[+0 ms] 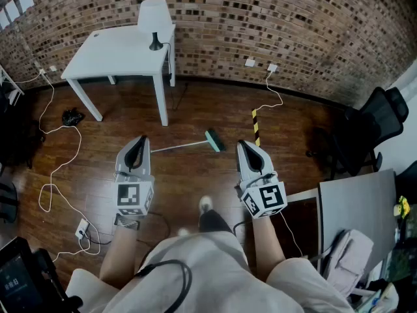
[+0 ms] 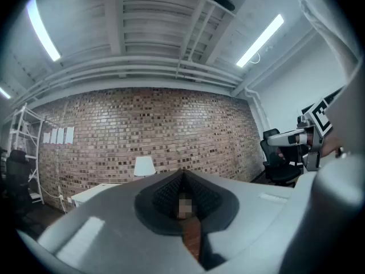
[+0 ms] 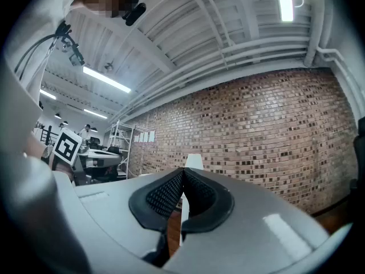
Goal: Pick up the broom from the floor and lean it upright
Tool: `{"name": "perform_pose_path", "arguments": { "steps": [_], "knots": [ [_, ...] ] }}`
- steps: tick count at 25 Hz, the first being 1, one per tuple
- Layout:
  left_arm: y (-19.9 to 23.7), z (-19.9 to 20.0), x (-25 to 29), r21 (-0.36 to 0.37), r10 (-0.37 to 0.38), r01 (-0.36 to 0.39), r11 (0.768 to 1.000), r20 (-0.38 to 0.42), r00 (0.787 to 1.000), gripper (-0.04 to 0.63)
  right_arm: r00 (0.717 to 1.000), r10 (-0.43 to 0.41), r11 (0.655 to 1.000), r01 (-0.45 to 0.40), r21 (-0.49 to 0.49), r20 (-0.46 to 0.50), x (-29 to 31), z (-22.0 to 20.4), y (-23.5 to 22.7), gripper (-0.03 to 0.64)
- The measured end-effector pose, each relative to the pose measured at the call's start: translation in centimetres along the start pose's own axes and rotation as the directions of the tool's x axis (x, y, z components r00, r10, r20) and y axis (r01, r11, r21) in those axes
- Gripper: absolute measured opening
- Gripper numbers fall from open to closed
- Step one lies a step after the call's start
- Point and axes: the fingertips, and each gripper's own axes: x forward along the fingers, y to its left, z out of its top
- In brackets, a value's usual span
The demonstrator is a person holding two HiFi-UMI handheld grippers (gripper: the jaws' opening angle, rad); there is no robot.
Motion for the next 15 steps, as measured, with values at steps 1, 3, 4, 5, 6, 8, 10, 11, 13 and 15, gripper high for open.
{"name": "perform_pose_path", "arguments": {
  "steps": [1,3,4,5,6,8,10,11,13,15],
  "knots": [
    [0.3,-0.3,0.7,0.002,0.0,0.0,1.0,-0.002,1.0,0.002,1.0,-0.001,1.0,0.001,0.002,-0.001,0.9,-0.3,-0.4,0.014],
    [1.0,-0.9,2.2,0.006,0.003,-0.003,1.0,-0.009,1.0,0.002,1.0,-0.001,1.0,0.001,0.005,-0.003,2.7,-0.8,-1.2,0.014],
    [1.3,-1.3,3.1,0.008,0.005,-0.005,1.0,-0.013,1.0,0.002,1.0,0.001,1.0,-0.001,0.006,-0.004,3.6,-1.1,-1.6,0.014],
    [1.7,-1.6,4.0,0.009,0.007,-0.007,1.0,-0.017,1.0,0.002,1.0,0.003,1.0,-0.003,0.007,-0.005,4.6,-1.3,-2.1,0.014],
    [2.0,-2.0,5.1,0.009,0.011,-0.011,1.0,-0.02,1.0,0.002,1.0,0.007,1.0,-0.007,0.008,-0.005,5.7,-1.5,-2.7,0.014],
    [2.8,-2.3,7.3,0.013,0.023,-0.023,1.0,-0.026,0.999,0.002,1.0,0.015,1.0,-0.015,0.014,-0.007,8.0,-2.0,-4.1,0.014],
    [3.6,-2.5,9.7,0.016,0.041,-0.04,0.999,-0.031,0.999,0.002,1.0,0.027,0.999,-0.027,0.022,-0.015,10.4,-2.5,-5.6,0.014],
    [3.9,-2.6,10.9,0.017,0.049,-0.048,0.999,-0.034,0.998,0.002,0.999,0.034,0.999,-0.034,0.025,-0.019,11.6,-2.7,-6.4,0.014],
    [4.5,-2.7,13.7,0.015,0.062,-0.062,0.998,-0.037,0.997,0.002,0.998,0.05,0.998,-0.05,0.027,-0.023,14.2,-2.9,-8.2,0.014],
    [4.8,-2.7,16.7,0.004,0.069,-0.069,0.998,-0.031,0.997,0.002,0.997,0.068,0.997,-0.067,0.028,-0.025,16.7,-3.0,-10.0,0.014]
  ]
}}
